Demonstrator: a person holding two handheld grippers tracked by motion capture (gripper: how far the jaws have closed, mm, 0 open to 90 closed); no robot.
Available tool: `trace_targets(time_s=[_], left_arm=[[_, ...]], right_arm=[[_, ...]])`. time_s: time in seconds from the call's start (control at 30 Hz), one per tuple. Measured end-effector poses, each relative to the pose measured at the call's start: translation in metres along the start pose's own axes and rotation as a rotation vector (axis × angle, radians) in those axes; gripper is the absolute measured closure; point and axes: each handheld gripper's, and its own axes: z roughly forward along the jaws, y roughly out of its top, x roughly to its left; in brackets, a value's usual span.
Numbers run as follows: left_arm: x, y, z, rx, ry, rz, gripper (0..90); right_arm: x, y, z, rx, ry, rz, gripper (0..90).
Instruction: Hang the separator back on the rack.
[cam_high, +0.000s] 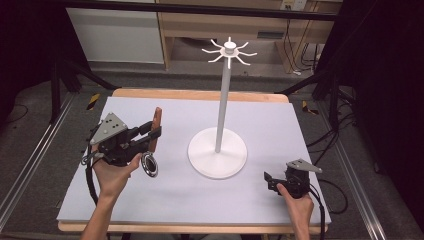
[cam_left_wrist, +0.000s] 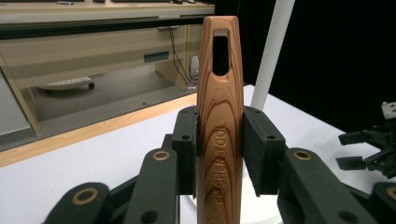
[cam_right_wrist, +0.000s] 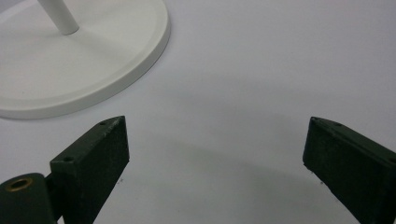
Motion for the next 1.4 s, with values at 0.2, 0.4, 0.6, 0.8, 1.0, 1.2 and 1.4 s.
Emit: trace_targets(time_s=[0.2, 0.4, 0.6, 0.8, 1.0, 1.2, 1.4], left_arm=[[0.003, 0.009, 0.000, -0.018, -0.006, -0.006, 67.4], [0.002, 0.020, 0.002, -0.039, -0.012, -0.007, 67.4], [-0.002, 0.033, 0.004, -0.065, -0.014, 0.000, 67.3], [-0.004, 0.043, 0.007, -0.081, -0.026, -0.004, 67.3], [-0.007, 0.052, 0.010, -0.089, -0.031, 0.001, 67.4], [-0.011, 0.059, 0.012, -0.101, -0.036, 0.005, 67.4], [-0.016, 0.068, 0.014, -0.105, -0.035, 0.019, 67.3]], right_arm=[[0.000, 0.000, 0.000, -0.002, 0.001, 0.001, 7.6], [0.000, 0.001, 0.000, -0.005, -0.006, -0.003, 7.6], [0.001, 0.000, 0.000, -0.001, 0.001, -0.005, 7.6], [0.001, 0.000, 0.000, -0.001, 0.001, -0.004, 7.6], [0.001, 0.000, 0.000, 0.000, 0.001, -0.001, 7.6], [0.001, 0.000, 0.000, -0.002, -0.003, -0.002, 7.6], [0.001, 0.000, 0.001, 0.001, 0.001, -0.001, 7.6]])
